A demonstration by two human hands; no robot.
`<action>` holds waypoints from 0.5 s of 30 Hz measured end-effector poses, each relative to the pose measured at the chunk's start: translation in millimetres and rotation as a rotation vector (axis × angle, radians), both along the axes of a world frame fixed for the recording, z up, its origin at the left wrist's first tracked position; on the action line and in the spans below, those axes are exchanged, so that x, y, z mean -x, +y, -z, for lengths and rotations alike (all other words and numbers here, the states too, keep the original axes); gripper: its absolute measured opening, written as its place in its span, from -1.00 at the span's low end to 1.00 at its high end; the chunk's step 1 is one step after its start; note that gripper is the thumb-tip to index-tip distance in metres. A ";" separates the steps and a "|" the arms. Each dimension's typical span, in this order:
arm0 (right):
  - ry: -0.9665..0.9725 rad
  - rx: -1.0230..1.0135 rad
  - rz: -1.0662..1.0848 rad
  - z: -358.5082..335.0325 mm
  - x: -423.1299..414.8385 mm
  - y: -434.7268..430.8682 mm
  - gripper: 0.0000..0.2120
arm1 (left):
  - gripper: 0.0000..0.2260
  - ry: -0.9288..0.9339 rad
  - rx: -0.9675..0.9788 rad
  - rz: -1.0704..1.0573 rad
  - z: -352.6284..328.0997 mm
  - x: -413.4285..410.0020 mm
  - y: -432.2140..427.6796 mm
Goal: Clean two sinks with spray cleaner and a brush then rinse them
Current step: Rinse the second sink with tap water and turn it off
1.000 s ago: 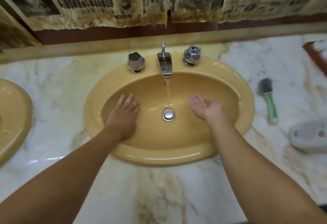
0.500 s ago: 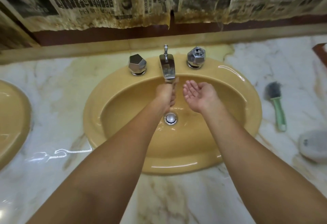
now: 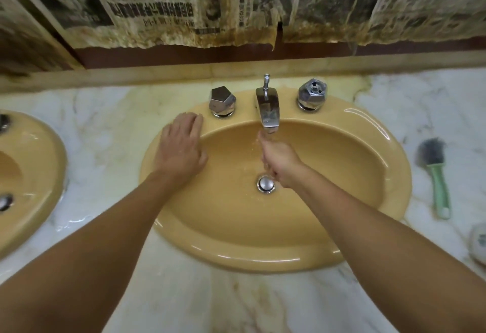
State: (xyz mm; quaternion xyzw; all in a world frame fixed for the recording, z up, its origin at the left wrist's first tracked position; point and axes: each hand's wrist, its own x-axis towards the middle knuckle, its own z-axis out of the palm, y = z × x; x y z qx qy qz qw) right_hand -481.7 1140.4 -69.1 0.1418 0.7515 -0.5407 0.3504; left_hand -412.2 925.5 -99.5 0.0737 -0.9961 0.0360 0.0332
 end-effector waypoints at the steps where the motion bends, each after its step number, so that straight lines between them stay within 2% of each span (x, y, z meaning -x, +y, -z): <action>1: 0.137 -0.152 -0.140 -2.2 3.1 5.3 -0.60 | -0.21 -0.052 0.060 0.049 2.5 0.4 -3.3; 4: 0.533 -0.563 -0.403 -14.4 24.0 29.1 -0.63 | -0.15 -0.120 0.064 0.092 6.9 4.0 -7.6; 7: 1.015 -0.760 -0.437 -40.7 58.2 52.2 -0.86 | -0.15 -0.132 0.054 0.092 5.7 5.3 -7.8; 8: 1.114 -0.808 -0.510 -48.4 71.7 57.9 -0.79 | -0.15 -0.136 0.049 0.088 4.8 4.9 -7.1; 9: 1.137 -0.877 -0.634 -52.6 85.7 62.6 -0.66 | -0.15 -0.139 0.041 0.082 3.9 4.5 -6.7; 11: 1.060 -1.028 -0.880 -57.8 109.0 69.4 -0.48 | -0.17 -0.143 0.028 0.077 1.7 4.2 -5.1; 13: 0.966 -1.062 -0.996 -58.5 121.4 73.1 -0.46 | -0.17 -0.142 0.034 0.080 -0.2 3.8 -4.1; 15: 0.956 -1.018 -1.008 -59.4 125.5 74.3 -0.51 | -0.17 -0.141 0.035 0.077 -1.5 3.8 -4.0</action>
